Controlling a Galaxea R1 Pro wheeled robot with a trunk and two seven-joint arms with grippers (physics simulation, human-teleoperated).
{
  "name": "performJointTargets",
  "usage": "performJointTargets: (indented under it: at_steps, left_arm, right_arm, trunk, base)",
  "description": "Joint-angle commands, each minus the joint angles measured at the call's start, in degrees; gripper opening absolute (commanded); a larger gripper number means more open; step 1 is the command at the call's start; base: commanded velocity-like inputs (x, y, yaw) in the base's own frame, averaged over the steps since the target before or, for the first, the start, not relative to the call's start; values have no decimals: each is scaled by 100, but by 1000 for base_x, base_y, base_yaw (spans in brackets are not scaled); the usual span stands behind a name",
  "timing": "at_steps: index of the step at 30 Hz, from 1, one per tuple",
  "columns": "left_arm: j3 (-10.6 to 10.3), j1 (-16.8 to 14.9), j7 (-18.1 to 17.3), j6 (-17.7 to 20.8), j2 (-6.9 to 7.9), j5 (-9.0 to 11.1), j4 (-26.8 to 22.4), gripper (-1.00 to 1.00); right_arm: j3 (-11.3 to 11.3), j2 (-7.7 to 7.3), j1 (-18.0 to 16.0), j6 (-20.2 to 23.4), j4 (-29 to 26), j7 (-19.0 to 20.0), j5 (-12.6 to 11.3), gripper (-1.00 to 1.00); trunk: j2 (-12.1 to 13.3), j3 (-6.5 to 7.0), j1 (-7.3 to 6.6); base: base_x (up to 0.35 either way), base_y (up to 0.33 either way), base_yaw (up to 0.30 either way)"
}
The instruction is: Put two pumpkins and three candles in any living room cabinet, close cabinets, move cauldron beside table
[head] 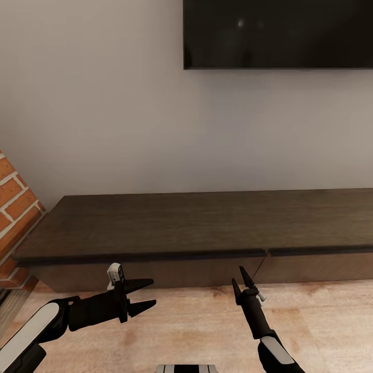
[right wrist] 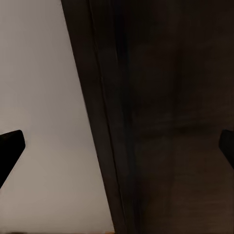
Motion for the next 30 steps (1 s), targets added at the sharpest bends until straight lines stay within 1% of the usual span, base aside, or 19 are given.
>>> performJointTargets:
  at_steps: [1,11,15,22,27,30]
  left_arm:
    - [-9,-4,-59,2,5,-46,3,100]
    - [-9,-4,-59,2,5,-46,3,100]
    - [-10,-4,-59,2,5,-46,3,100]
    - [-10,-4,-59,2,-3,-46,3,100]
    - [-12,-4,-59,2,-4,-46,6,100]
    - [-14,-4,-59,2,-4,-46,9,100]
  right_arm:
    - [-26,5,-3,59,1,36,-3,100]
    - [-26,5,-3,58,-18,96,37,100]
    - [-22,5,-3,58,-18,97,45,100]
    - [-26,5,-3,58,-18,97,169,100]
    - [-26,5,-3,52,-18,97,185,100]
    - [-26,5,-3,50,-18,97,187,100]
  trunk:
    - [-2,-4,-1]
    - [-2,-4,-1]
    - [-2,-4,-1]
    - [-2,-4,-1]
    - [-2,-4,-1]
    - [-2,-4,-1]
  base:
    - [0,0,0]
    - [4,0,0]
    - [150,0,0]
    - [31,0,0]
    - [22,0,0]
    - [191,0,0]
